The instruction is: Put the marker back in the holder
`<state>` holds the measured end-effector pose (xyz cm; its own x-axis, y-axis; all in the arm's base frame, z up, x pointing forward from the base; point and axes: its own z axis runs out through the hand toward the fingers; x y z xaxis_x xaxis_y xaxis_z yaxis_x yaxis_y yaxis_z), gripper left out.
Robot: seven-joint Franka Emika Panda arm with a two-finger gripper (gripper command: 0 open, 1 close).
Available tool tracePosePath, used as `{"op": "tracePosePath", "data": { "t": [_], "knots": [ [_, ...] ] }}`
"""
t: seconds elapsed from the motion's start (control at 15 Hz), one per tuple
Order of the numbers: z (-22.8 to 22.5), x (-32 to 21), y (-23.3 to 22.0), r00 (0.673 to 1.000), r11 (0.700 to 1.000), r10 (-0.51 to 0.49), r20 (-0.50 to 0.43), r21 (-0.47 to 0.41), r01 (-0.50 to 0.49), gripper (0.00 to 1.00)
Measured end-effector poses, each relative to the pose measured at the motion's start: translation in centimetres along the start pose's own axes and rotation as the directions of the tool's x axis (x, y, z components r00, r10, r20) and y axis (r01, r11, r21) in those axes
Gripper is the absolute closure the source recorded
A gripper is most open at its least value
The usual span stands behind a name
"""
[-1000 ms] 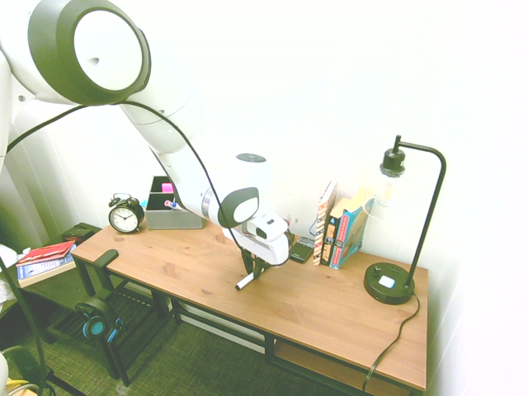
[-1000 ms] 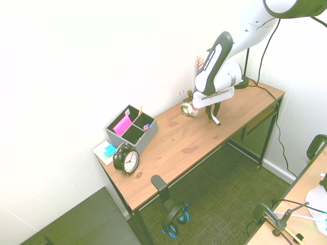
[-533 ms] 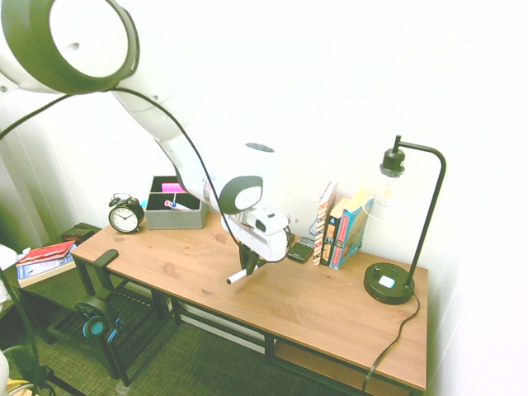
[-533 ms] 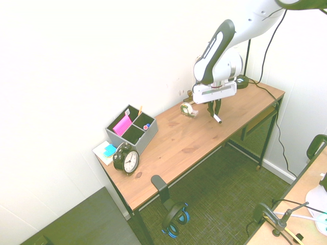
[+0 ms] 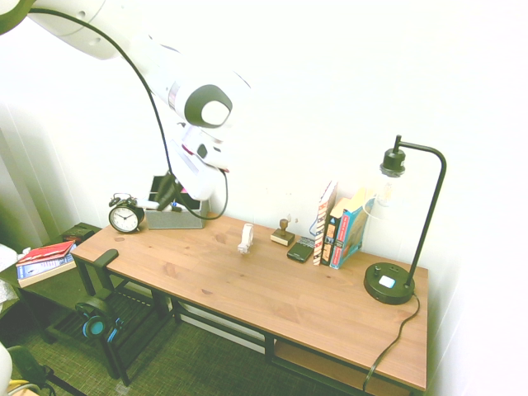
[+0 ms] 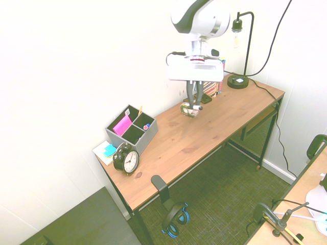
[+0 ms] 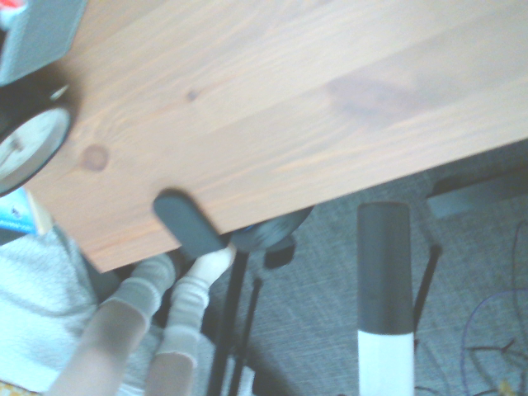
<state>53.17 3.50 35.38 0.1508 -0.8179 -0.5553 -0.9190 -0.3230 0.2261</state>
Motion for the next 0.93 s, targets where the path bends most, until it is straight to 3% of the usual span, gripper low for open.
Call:
{"op": "tracePosePath", "data": {
  "t": [0.4, 0.93],
  "knots": [
    [7.1, -8.7, -5.7, 0.992, 0.995, 0.099, 0.081, 0.013, -0.1, 1.0],
    [8.5, -5.9, -15.3, 0.976, 0.985, 0.143, 0.166, 0.067, -0.156, 1.0]
  ]
}}
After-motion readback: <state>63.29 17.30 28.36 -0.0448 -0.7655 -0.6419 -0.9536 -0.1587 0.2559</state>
